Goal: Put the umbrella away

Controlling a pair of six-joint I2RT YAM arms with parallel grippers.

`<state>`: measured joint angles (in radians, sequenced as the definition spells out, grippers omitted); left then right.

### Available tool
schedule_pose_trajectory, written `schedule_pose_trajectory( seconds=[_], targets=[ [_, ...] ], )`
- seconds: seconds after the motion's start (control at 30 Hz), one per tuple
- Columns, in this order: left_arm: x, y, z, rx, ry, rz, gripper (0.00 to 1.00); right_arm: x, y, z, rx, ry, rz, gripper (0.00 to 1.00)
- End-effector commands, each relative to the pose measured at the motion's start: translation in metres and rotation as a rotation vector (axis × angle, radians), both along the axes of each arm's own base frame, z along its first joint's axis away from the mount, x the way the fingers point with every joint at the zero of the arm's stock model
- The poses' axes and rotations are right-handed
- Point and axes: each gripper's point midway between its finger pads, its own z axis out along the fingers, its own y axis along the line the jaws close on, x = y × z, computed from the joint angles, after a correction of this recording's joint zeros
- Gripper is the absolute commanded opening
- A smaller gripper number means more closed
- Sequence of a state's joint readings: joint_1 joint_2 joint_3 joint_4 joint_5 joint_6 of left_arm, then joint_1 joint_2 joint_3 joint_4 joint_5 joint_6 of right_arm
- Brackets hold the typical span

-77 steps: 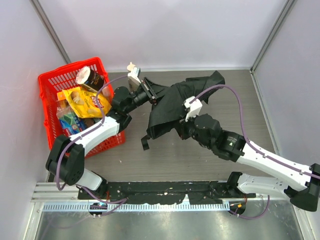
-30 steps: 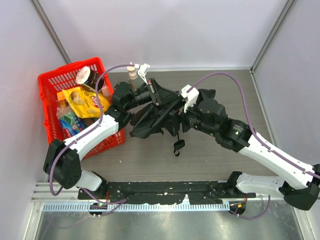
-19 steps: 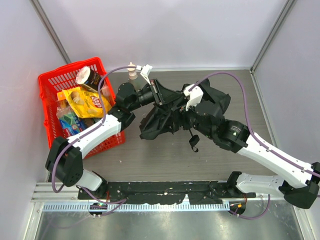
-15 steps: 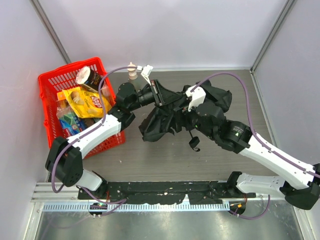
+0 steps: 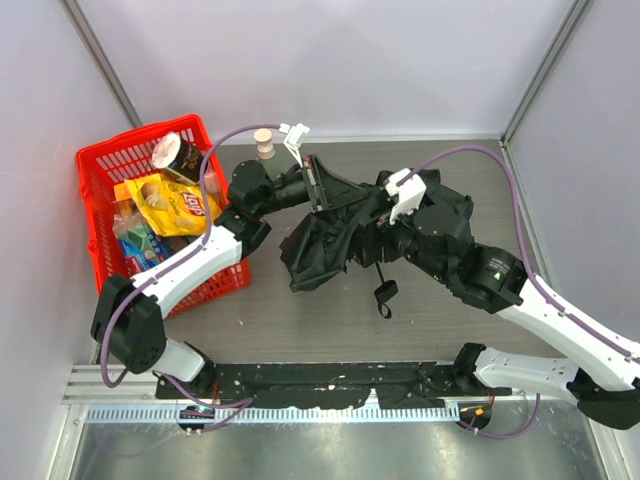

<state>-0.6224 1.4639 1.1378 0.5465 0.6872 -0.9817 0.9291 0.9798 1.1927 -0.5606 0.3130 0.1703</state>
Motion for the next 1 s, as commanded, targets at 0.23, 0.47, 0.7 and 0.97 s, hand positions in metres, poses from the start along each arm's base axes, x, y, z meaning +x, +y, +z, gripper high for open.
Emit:
schedule_pose_trajectory(
  seconds=[0.23,0.47,0.7,0.97],
  targets=[
    [-0.067,0.01,0.081,-0.242,-0.207,-0.258,0.0,-0.01,0.052,0.011,0.107,-0.001,0.228,0.92],
    [-0.07,0.01,0.083,-0.273,-0.205,-0.254,0.0,0.005,0.037,0.013,0.14,-0.023,0.1,0.94],
    [-0.052,0.004,0.082,-0.335,-0.069,-0.176,0.0,0.032,0.02,0.003,0.137,-0.036,-0.103,0.94],
    [-0.033,0.004,0.077,-0.264,-0.054,-0.039,0.0,0.016,0.026,-0.022,0.077,0.036,-0.012,0.94]
  ],
)
